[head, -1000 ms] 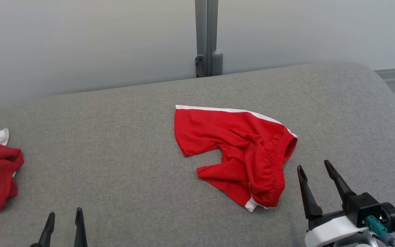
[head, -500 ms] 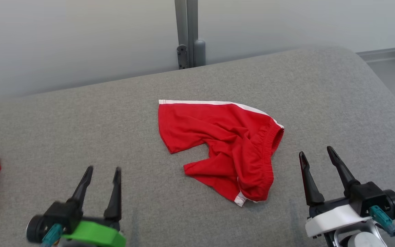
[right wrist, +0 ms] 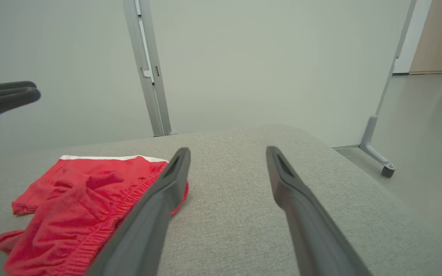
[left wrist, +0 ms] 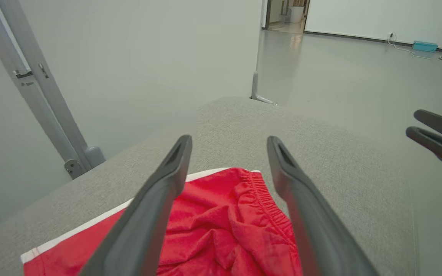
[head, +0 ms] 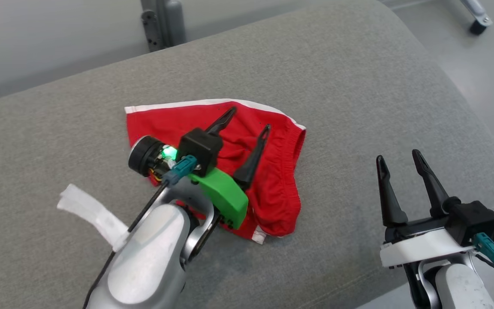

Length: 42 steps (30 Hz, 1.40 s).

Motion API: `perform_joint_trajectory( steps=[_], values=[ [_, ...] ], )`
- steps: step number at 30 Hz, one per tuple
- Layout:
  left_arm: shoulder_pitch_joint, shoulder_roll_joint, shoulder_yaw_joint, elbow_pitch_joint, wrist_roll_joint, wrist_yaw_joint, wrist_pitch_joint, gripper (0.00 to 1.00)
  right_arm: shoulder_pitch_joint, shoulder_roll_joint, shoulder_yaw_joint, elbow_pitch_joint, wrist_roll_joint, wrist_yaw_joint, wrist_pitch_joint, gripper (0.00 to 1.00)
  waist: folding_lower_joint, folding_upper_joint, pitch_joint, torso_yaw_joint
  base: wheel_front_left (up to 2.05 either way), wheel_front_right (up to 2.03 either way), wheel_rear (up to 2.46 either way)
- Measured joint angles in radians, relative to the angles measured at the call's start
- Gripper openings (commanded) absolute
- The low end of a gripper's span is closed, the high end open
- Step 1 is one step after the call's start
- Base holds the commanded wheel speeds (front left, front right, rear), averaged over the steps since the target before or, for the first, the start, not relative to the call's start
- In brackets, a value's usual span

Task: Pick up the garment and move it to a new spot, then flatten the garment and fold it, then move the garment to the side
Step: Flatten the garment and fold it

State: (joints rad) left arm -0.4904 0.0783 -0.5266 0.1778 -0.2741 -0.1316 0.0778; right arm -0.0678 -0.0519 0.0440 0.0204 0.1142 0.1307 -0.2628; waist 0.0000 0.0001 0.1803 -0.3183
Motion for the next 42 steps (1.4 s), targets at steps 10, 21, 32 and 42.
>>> perform_joint_trajectory(
  steps=[10, 21, 32, 42],
  values=[
    [-0.048, -0.023, -0.095, 0.139, -0.035, 0.046, 0.195, 1.00, 0.004, 0.000, -0.007, -0.002, 0.035, 0.000, 0.000, 1.00, 0.0000, 0.0000, 0.065, -0.165, 0.00, 0.00, 0.00],
    [0.003, 0.065, -0.124, 0.210, 0.018, 0.124, 0.387, 1.00, 0.004, 0.001, -0.017, -0.005, 0.028, 0.000, 0.000, 1.00, 0.0000, 0.0000, 0.081, -0.188, 0.00, 0.00, 0.00],
    [0.040, 0.044, -0.099, 0.146, -0.055, 0.107, 0.295, 0.00, 0.005, 0.002, -0.018, 0.000, 0.011, 0.000, 0.000, 1.00, 0.0000, 0.0000, 0.054, -0.136, 0.00, 0.00, 0.00],
    [0.014, -0.027, -0.030, -0.159, -0.301, 0.106, 0.084, 0.00, 0.017, 0.002, -0.012, 0.012, -0.002, 0.000, 0.000, 1.00, 0.0000, 0.0000, 0.001, -0.102, 0.00, 0.00, 0.00]
  ],
)
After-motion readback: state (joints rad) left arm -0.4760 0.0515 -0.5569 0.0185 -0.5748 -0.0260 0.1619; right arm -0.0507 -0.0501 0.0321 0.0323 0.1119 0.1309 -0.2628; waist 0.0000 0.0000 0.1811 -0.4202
